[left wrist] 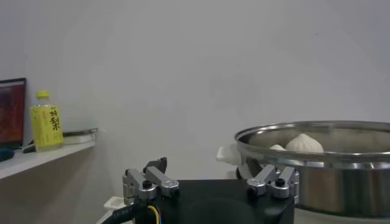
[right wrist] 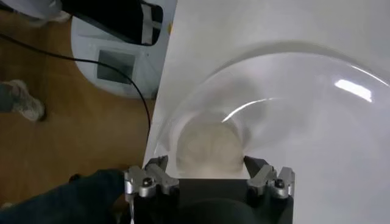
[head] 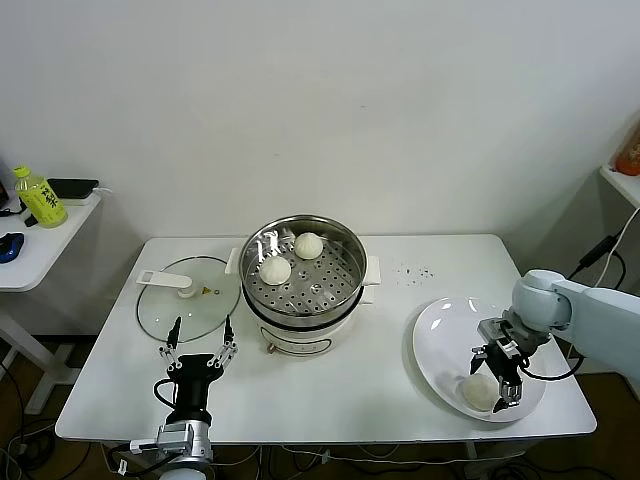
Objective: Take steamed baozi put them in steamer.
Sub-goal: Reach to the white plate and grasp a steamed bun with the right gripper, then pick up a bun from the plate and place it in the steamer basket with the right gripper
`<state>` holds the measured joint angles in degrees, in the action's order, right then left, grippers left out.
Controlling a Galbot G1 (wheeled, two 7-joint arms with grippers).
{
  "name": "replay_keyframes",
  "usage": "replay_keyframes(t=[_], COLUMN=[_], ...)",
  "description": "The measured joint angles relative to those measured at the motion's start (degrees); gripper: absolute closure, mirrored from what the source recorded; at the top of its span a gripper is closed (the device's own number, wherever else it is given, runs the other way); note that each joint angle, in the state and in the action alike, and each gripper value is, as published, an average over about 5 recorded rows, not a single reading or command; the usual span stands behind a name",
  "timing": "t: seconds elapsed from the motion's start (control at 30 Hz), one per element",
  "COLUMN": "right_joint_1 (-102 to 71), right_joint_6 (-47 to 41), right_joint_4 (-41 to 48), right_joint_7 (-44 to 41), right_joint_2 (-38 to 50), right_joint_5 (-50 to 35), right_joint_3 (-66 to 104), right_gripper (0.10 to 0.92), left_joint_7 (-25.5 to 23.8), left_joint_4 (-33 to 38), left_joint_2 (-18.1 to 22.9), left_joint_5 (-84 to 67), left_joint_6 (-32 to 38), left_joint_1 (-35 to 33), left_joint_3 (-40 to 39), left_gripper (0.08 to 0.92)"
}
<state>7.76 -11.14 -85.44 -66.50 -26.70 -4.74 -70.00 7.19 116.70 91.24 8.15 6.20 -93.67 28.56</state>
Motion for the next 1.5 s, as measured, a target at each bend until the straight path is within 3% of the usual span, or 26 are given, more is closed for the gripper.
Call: replay_keyframes(t=[0.3, 0.57, 1.03, 1.5], right_joint_1=[-0.88, -1.19, 1.70, 22.52], right_joint_6=[-0.02, 0.02, 1.24, 10.39], right_joint_4=[0.59, 0.65, -1.05, -7.21], right_joint_7=[-0.08, -0.23, -0.96, -2.44], right_joint_2=[-0.43, -0.37, 0.34, -3.84], right_joint_5=[0.13, 0.11, -0.72, -0.50], right_joint_3=[0.72, 1.27, 1.15, -5.38], right_gripper=[0.218, 0.343, 0.347, 0.347], left_joint_7=[0.03, 0.06, 0.13, 0.18], left_joint_4=[-0.21, -0.21, -0.13, 0.16], left_joint_2=[-0.03, -0.03, -0.05, -0.06], left_joint_5=[-0.04, -0.03, 0.07, 0.36], left_joint_6=[-0.08, -0.08, -0.01, -0.16], left_joint_1=[0.18, 0.15, -0.09, -0.51], left_joint_3=[0.00, -0.01, 0.09, 0.56], left_gripper=[0.177, 0.177, 0.177, 0.177])
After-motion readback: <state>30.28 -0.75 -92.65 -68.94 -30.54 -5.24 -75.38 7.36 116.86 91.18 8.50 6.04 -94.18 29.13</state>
